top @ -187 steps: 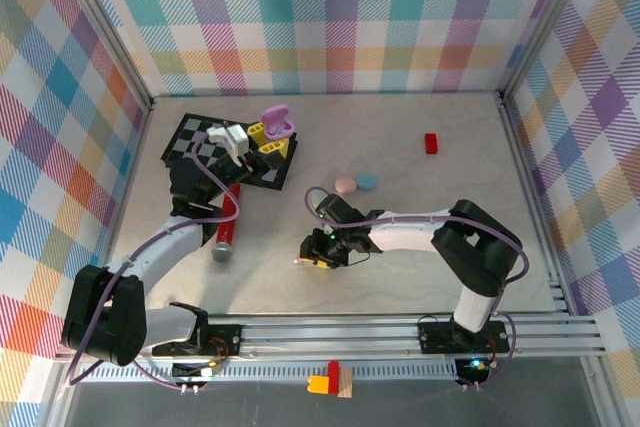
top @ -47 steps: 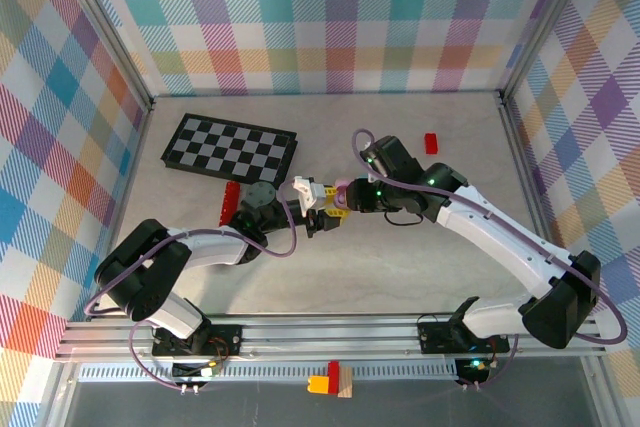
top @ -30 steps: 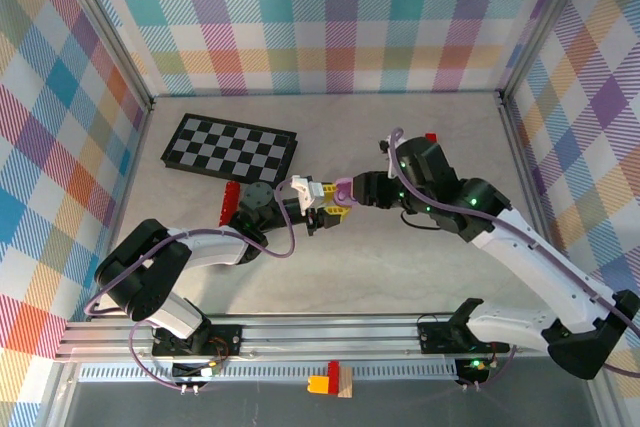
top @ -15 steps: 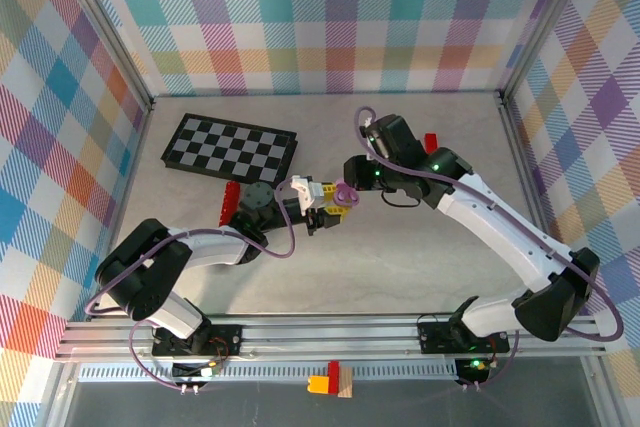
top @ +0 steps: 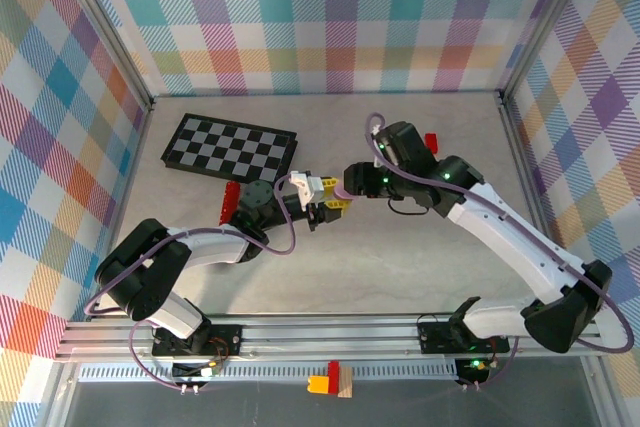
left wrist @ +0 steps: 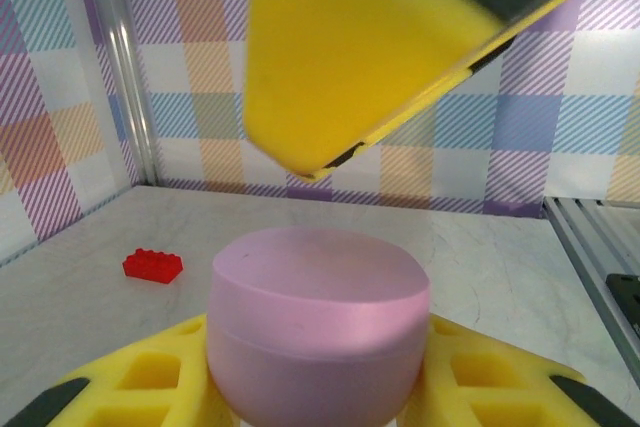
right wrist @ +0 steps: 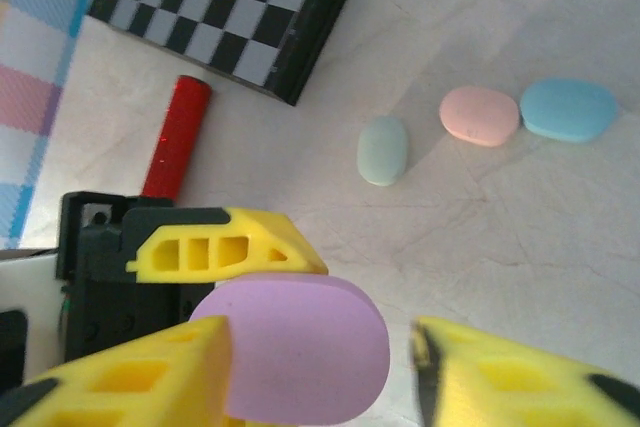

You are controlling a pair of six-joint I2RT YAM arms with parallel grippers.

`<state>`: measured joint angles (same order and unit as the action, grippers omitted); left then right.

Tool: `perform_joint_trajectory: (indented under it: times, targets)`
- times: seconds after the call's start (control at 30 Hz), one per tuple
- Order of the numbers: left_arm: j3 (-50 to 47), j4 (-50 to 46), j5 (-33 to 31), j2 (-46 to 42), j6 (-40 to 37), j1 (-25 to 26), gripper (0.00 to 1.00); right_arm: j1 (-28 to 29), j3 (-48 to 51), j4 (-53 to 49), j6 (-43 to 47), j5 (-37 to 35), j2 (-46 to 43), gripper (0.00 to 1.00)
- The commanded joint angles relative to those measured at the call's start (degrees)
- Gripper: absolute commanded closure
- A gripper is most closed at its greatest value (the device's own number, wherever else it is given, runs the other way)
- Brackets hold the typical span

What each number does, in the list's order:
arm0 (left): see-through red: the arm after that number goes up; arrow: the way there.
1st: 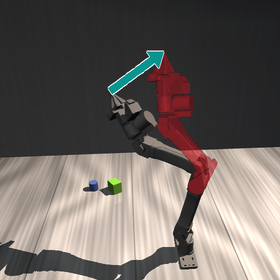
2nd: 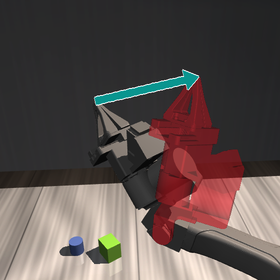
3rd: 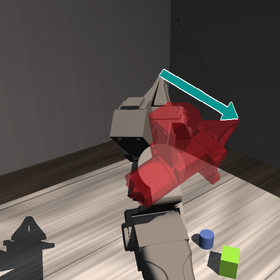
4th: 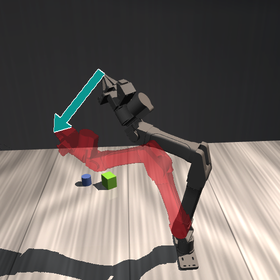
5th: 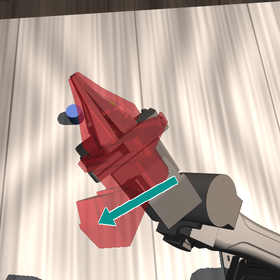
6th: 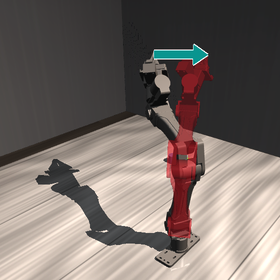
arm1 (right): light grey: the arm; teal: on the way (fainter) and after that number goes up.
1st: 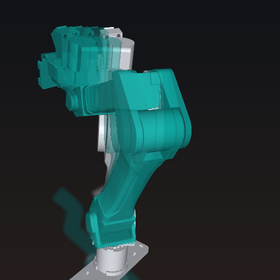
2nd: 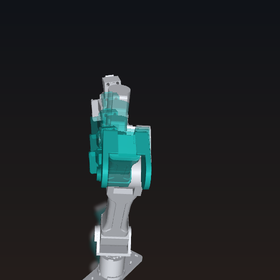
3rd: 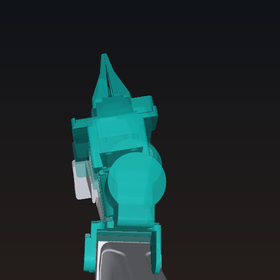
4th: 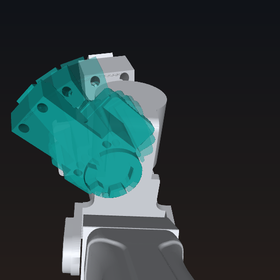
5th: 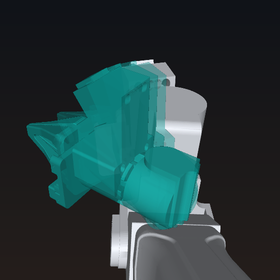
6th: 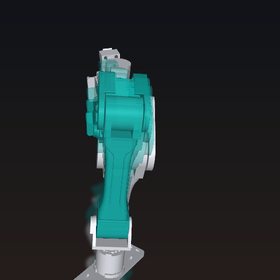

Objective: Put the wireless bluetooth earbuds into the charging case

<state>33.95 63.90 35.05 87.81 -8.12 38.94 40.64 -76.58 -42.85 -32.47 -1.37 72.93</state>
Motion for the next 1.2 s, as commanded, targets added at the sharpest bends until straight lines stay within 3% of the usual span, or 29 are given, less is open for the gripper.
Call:
perform_joint_trajectory:
  times: [0.0,0.1,0.2,0.4,0.8,1.0,1.17]
  targets:
    - [1.4,5.7,-0.4,-0.4,2.3,0.5,0.63,-3.7,4.6,6.3,-3.9,8.4,-4.5,0.39]
    - [2.0,7.3,-0.3,-0.3,3.9,0.5,0.63,-9.0,12.4,17.5,-10.7,22.0,-7.9,0.3]
    - [2.9,8.8,0.8,-0.1,5.6,0.5,0.63,-12.2,18.6,29.0,-17.0,32.7,-9.4,0.28]
    - [3.7,10.5,1.7,0.0,6.8,0.6,0.63,-13.1,23.7,43.3,-25.1,43.9,-7.7,0.31]
    - [3.6,10.6,1.9,-0.2,6.9,0.5,0.62,-14.3,26.6,50.5,-31.0,44.8,-7.0,0.71]
    - [3.5,10.8,2.3,0.1,7.1,0.6,0.53,-15.2,27.8,47.8,-29.6,40.8,-8.5,0.83]
    - [2.6,10.6,2.3,-0.6,6.8,0.6,0.4,-15.8,28.1,43.1,-26.0,36.5,-10.0,0.86]
